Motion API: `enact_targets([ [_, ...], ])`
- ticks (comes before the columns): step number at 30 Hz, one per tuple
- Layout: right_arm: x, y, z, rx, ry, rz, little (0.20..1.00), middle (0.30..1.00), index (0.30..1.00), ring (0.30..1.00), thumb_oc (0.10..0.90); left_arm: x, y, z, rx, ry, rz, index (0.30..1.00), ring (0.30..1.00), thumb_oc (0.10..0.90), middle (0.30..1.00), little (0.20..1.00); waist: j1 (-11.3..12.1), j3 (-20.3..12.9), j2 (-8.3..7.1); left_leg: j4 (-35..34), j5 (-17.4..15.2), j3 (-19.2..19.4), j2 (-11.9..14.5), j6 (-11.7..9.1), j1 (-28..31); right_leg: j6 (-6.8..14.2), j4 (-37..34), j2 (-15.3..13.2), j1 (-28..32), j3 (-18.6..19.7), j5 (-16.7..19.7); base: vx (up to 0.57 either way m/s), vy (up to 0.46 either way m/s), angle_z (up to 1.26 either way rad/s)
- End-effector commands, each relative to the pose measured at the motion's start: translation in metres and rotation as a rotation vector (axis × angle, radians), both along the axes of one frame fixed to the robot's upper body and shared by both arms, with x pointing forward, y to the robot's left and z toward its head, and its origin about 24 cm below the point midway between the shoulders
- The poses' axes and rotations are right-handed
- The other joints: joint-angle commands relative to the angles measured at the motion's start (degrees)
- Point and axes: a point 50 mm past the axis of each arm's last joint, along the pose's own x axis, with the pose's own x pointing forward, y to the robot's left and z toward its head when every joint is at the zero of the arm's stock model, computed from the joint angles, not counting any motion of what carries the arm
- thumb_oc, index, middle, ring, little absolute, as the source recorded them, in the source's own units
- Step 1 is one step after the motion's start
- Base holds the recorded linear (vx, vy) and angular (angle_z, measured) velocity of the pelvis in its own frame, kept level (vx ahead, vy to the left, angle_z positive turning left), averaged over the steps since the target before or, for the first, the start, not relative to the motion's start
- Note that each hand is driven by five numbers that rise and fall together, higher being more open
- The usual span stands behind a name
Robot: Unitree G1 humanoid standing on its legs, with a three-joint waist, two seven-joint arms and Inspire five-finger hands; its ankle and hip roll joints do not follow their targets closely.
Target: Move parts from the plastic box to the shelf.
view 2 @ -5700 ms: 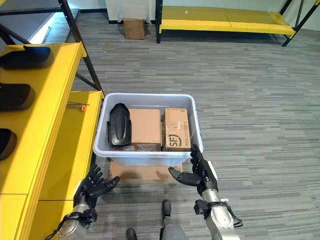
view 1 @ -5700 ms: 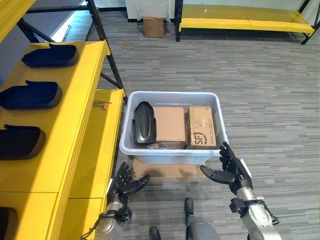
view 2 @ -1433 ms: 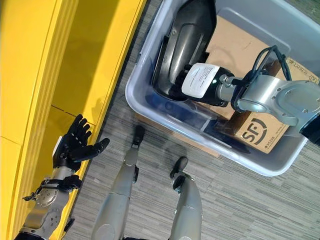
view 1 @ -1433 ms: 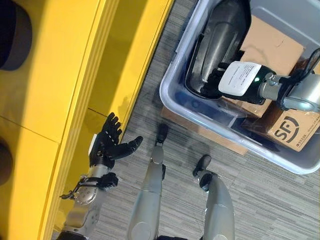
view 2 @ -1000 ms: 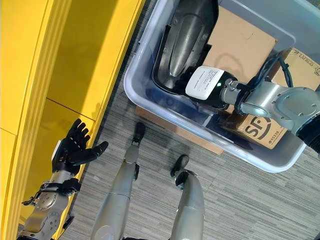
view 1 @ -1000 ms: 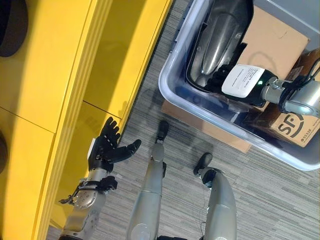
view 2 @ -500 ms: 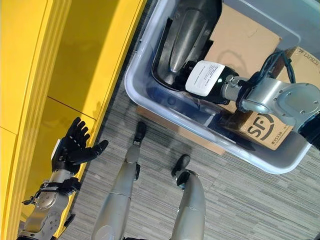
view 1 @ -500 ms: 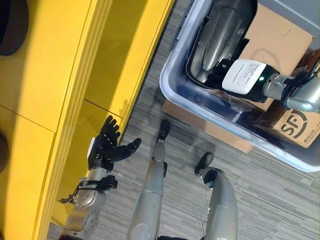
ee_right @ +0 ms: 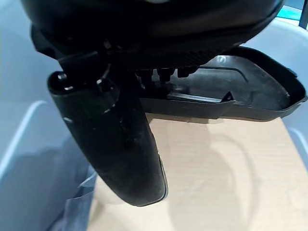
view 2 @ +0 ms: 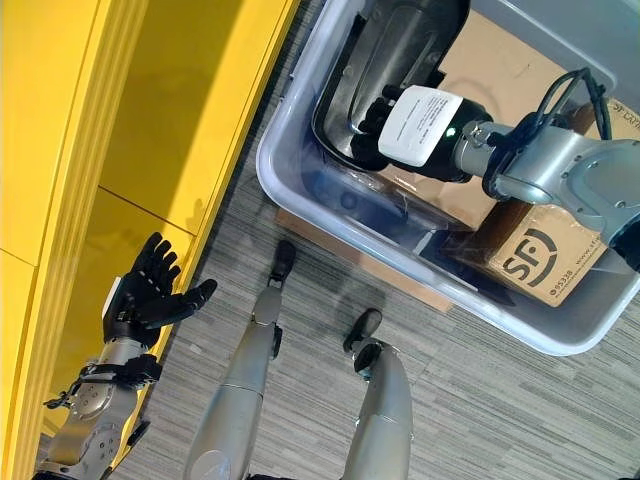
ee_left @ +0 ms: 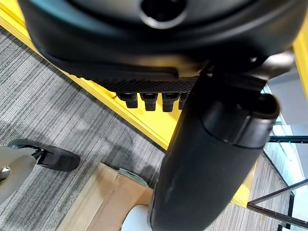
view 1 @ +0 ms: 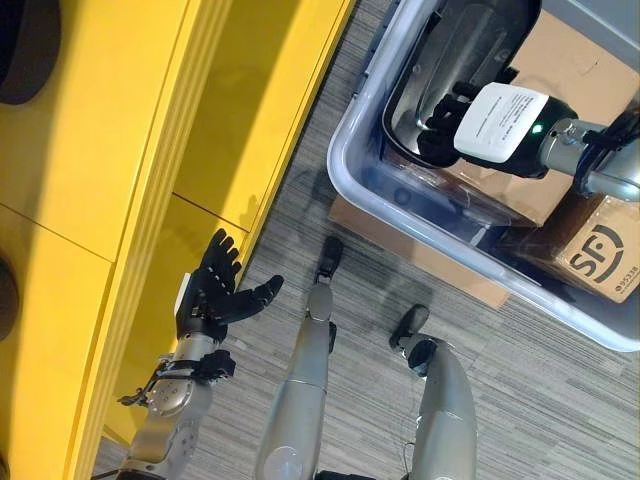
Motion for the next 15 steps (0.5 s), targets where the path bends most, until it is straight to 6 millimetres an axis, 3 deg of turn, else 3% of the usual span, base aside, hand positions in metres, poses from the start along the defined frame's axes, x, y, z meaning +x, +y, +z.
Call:
enact_targets([
  [1,-0.0081,-0.0257,0.0532,0.029,-0.217,-0.107,1.0,1.0,1.0,1.0,0.9,-0.0086,0.0193,0.0273,0.023,-0.144,0.047,1.0,1.0,0.9,1.0,1.0,0.65,-0.15,-2.48,7.29,-8.82,0.67,3.31,-4.02,1.79,5.17,-12.93,-0.99,18.12,2.52,2.45,0.05,0.01,0.0],
  [15,-0.0079,-0.0311,0.0605,0.039,-0.249,-0.129,1.0,1.0,1.0,1.0,0.9,-0.0067,0.0191,0.0286,0.027,-0.146,0.031,1.0,1.0,0.9,1.0,1.0,0.69,-0.15,-2.75,6.84,-9.03,1.33,3.0,-3.59,3.1,5.56,-16.65,-1.17,21.4,2.46,3.34,0.0,0.001,0.0],
])
